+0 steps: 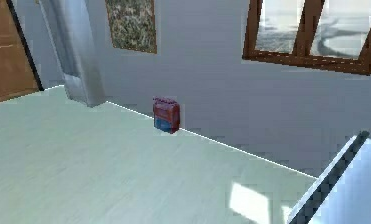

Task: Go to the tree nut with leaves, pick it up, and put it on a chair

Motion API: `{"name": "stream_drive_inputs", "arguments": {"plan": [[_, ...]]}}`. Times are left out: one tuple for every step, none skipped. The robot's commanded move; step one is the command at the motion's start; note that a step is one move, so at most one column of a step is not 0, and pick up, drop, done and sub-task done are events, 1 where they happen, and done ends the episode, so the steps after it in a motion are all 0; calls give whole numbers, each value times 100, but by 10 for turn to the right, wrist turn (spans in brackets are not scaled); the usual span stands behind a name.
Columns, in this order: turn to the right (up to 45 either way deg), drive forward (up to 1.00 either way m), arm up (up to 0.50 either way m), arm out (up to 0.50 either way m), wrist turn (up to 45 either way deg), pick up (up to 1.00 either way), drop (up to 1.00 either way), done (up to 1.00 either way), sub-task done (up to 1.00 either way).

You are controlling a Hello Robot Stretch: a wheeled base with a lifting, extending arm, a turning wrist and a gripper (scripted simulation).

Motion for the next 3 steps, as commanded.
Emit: {"name": "stream_drive_inputs", "arguments": {"plan": [[450,0,0,0,0,0,0,0,0],[300,0,0,0,0,0,0,0,0],[0,10,0,0,0,0,0,0,0]]}}
